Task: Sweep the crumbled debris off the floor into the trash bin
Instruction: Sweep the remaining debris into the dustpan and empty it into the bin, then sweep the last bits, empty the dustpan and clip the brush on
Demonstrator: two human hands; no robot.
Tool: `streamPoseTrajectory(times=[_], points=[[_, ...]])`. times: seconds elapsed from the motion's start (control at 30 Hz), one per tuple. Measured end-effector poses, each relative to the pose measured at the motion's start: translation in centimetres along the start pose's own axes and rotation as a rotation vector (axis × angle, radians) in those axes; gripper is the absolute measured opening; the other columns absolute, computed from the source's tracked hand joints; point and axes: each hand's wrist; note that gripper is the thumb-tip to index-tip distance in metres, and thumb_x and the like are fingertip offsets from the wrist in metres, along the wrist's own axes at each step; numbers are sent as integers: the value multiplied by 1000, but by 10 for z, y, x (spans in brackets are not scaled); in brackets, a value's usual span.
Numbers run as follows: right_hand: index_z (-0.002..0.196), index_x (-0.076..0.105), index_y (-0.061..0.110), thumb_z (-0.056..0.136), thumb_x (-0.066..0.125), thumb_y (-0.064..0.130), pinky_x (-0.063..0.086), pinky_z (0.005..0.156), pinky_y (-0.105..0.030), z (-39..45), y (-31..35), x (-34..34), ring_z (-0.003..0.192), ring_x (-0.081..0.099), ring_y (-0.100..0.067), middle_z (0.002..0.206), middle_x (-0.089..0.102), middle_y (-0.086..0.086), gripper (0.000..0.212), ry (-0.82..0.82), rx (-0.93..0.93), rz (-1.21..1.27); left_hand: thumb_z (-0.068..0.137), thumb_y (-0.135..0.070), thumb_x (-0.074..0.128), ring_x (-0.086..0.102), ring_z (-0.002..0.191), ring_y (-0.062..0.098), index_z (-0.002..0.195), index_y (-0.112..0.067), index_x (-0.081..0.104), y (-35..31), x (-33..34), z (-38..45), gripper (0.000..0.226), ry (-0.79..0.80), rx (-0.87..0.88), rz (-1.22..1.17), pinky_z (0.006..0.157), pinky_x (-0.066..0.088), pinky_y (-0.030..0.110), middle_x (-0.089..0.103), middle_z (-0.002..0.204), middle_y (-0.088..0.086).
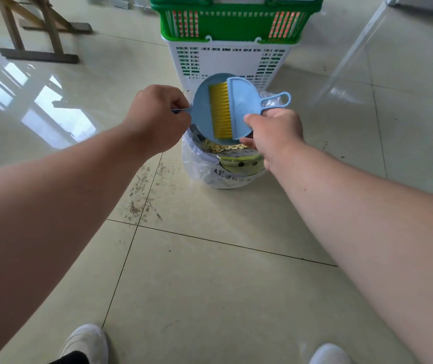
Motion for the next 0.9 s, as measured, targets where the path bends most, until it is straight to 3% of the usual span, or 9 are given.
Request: streamPoseTrajectory(times=[0.03, 0.13, 0.23, 0.37, 0.47, 0.67, 0.77, 0.83, 0.9], points=[[77, 72, 15, 76, 71, 16, 65, 60, -41, 4, 0, -3, 60, 76, -25, 83, 76, -3, 2, -83, -9, -67, 85, -13, 62, 57, 59, 14, 88, -13, 78, 1, -2, -2, 17, -6, -14, 5, 55, 47, 25, 73, 77, 0], [71, 71, 16, 63, 59, 23, 65, 62, -43, 17, -3, -20, 62, 75, -27, 73, 74, 1, 16, -218, -43, -185, 85, -16, 64, 54, 54, 17, 84, -12, 76, 5, -9, -9, 14, -3, -64, 6, 55, 47, 26, 73, 77, 5], [69, 69, 15, 67, 61, 23, 65, 58, -41, 2, 2, -32, 59, 74, -27, 74, 75, -2, 12, -248, -51, -158, 85, -21, 66, 53, 51, 19, 82, -13, 76, 3, -17, -19, 13, 6, -112, -7, 50, 44, 22, 76, 80, 7], [83, 72, 9, 81, 66, 12, 57, 47, -26, -25, 8, -41, 49, 71, -22, 78, 74, -7, 7, -214, -29, -10, 86, -20, 65, 49, 42, 16, 82, -13, 77, -2, -32, -37, 14, 27, -192, -59, 34, 34, 14, 79, 78, 5], [92, 75, 8, 85, 68, 10, 63, 54, -32, -51, 12, -53, 52, 71, -19, 82, 76, -7, 10, -171, -52, 14, 84, -20, 66, 45, 44, 21, 77, -13, 78, -11, -45, -55, 16, 52, -225, -89, 38, 34, 18, 78, 76, 11], [92, 73, 9, 84, 67, 10, 65, 58, -39, -115, 23, -95, 62, 76, -24, 91, 77, -12, 10, -121, -97, -12, 87, -17, 67, 40, 43, 18, 79, -8, 78, -54, -79, -102, 16, 124, -228, -80, 33, 27, 12, 53, 35, -10], [118, 65, 15, 84, 66, 11, 65, 57, -36, -157, 28, -124, 65, 76, -24, 98, 74, -5, 35, -132, -95, 1, 87, -19, 68, 35, 42, 19, 80, -4, 78, -82, -102, -132, 19, 204, -219, -57, 34, 25, 12, 51, 43, 0], [145, 42, 32, 84, 65, 14, 64, 55, -34, -185, 30, -142, 60, 76, -21, 101, 66, 7, 68, -134, -107, -56, 87, -20, 69, 33, 41, 20, 79, -4, 79, -98, -112, -156, 20, 234, -223, -37, 35, 26, 13, 49, 46, 3], [147, 32, 43, 86, 63, 16, 60, 49, -28, -211, 31, -157, 63, 77, -22, 105, 65, 7, 75, -124, -144, -118, 88, -21, 66, 35, 42, 20, 82, -4, 79, -105, -115, -184, 22, 261, -243, -21, 36, 27, 14, 53, 50, 5]])
Point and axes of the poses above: each hand's wrist, its own z-axis towards the middle knuckle, its own x-axis out of the palm, y = z × x
